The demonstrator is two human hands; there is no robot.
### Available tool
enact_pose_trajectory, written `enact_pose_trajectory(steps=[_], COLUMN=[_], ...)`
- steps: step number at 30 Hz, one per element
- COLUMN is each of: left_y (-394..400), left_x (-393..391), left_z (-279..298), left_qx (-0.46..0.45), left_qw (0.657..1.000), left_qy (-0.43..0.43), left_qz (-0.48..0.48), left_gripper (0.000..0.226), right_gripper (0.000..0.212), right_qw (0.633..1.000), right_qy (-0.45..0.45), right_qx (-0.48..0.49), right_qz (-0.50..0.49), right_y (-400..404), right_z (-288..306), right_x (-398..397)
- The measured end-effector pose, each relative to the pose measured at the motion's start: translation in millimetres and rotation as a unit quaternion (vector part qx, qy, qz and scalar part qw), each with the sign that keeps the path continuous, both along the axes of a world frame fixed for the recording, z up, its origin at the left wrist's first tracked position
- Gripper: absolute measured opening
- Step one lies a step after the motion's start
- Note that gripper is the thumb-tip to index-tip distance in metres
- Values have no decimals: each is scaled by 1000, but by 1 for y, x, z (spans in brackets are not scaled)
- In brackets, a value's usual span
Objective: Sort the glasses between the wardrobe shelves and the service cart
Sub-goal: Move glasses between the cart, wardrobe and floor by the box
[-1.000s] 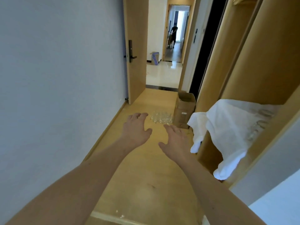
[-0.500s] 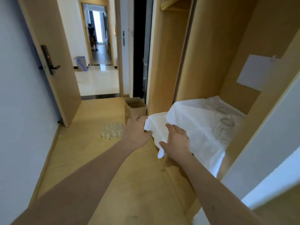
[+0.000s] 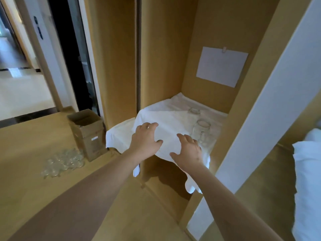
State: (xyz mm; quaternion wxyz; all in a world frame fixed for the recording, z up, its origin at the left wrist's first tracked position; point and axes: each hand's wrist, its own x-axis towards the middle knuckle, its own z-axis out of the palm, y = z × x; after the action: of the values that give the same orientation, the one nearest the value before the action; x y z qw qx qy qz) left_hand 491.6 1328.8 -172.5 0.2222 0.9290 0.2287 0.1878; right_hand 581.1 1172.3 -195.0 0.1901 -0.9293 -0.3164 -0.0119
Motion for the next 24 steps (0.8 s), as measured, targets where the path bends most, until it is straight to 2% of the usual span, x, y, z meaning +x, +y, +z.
enact_pose_trajectory(steps=[8, 15, 21, 24], left_y=[29, 49, 47, 52], left_x=[125, 229, 292, 324], left_z=[-8, 1, -9, -12], left_qx=[58, 62, 55, 48], left_qw=[992, 984, 971, 961], left_qy=[51, 50, 104, 133], left_qz=[-102, -158, -210, -237], left_gripper=[69, 72, 89, 102], right_gripper=[75, 82, 76, 88], right_qw=[996, 984, 973, 964], right_qy=[19, 17, 91, 141], right_qx=[-4, -15, -13, 4], right_qz=[-90, -177, -212, -228], right_y=[24, 45, 49, 53], right_z=[-21, -11, -5, -8], right_x=[98, 177, 227, 243])
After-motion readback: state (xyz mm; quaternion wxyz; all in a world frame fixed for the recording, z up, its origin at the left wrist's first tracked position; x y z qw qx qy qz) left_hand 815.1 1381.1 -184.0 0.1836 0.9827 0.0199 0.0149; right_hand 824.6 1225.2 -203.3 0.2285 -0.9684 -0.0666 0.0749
